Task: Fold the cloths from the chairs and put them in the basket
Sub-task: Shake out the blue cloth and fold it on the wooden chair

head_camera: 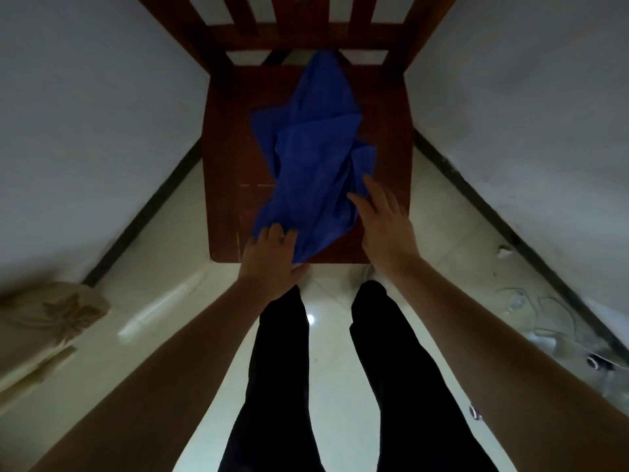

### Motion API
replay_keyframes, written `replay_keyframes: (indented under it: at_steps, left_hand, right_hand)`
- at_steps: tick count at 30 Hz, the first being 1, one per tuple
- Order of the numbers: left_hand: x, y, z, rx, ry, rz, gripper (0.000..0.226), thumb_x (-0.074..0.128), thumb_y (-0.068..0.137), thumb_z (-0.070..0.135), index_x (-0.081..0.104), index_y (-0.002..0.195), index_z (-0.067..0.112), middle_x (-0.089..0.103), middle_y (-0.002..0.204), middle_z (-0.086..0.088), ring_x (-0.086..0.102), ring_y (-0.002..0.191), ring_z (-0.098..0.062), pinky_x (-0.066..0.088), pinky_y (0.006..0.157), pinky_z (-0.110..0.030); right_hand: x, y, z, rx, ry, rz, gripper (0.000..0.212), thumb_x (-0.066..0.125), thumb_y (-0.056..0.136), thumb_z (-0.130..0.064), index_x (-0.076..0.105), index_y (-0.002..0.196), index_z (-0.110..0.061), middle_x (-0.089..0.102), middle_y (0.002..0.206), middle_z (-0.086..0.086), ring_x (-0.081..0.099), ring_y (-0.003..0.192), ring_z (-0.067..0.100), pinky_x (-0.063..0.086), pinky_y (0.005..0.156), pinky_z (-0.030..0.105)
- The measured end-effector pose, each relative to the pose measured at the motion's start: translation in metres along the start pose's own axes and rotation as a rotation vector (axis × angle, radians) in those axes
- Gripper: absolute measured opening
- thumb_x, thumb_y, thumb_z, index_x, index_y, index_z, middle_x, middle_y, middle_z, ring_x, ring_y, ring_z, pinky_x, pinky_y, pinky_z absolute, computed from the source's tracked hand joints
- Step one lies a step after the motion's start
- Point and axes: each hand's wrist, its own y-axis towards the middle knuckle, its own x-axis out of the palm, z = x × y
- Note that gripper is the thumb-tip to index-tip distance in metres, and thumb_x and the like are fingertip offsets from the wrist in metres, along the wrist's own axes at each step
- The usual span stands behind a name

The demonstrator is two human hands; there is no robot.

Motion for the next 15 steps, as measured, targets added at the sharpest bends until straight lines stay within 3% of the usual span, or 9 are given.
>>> replay_keyframes:
  at_steps: [2,4,7,9,11,15]
  left_hand:
    - [0.009,0.004,-0.007,-0.013,0.069,0.011,0.077,0.067,0.075,0.061,0.044,0.134,0.018,0.048,0.127,-0.012,0.05,0.114,-0.031,0.044,0.089,-0.046]
    - [0.013,0.005,-0.012,-0.018,0.115,0.025,0.077,0.074,0.07,0.057,0.048,0.129,0.016,0.049,0.125,-0.013,0.051,0.111,-0.032,0.045,0.088,-0.047]
    - [0.019,0.005,-0.016,-0.031,0.096,0.08,0.064,0.082,0.066,0.041,0.057,0.118,0.013,0.056,0.114,-0.015,0.055,0.103,-0.035,0.049,0.081,-0.049]
    - [0.02,0.008,-0.015,-0.021,-0.008,0.132,0.041,0.077,0.074,0.028,0.063,0.11,0.014,0.061,0.105,-0.012,0.059,0.098,-0.035,0.049,0.079,-0.048]
    - [0.017,0.011,-0.016,-0.041,-0.152,0.208,0.021,0.067,0.08,0.018,0.067,0.1,0.014,0.064,0.094,-0.01,0.061,0.089,-0.032,0.047,0.074,-0.041]
    - [0.01,0.022,-0.031,-0.144,-0.323,0.322,0.01,0.058,0.08,0.012,0.065,0.087,0.011,0.063,0.087,-0.009,0.057,0.078,-0.026,0.04,0.066,-0.032]
  right_hand:
    - [-0.002,0.02,0.002,-0.092,-0.074,0.023,0.057,0.051,0.084,-0.006,0.051,0.141,-0.012,0.033,0.157,0.017,0.036,0.139,0.044,0.042,0.102,0.056]
    - [-0.005,0.041,0.008,-0.173,-0.196,-0.014,0.056,0.061,0.081,-0.004,0.055,0.136,-0.009,0.043,0.151,0.02,0.04,0.137,0.045,0.039,0.104,0.057]
    - [-0.007,0.059,0.016,-0.206,-0.409,-0.037,0.041,0.072,0.077,-0.006,0.067,0.117,-0.007,0.066,0.114,0.023,0.057,0.115,0.044,0.038,0.106,0.06]
    - [-0.012,0.06,0.02,-0.157,-0.467,0.012,0.022,0.069,0.08,-0.008,0.07,0.102,-0.008,0.07,0.092,0.019,0.061,0.099,0.039,0.037,0.108,0.057]
    - [-0.014,0.054,0.023,-0.063,-0.455,0.008,0.017,0.064,0.085,-0.012,0.069,0.101,-0.009,0.07,0.091,0.017,0.06,0.099,0.038,0.034,0.11,0.053]
    - [-0.018,0.036,0.027,0.034,-0.355,-0.156,0.03,0.061,0.087,-0.026,0.062,0.115,-0.018,0.069,0.095,0.011,0.058,0.102,0.033,0.036,0.102,0.044]
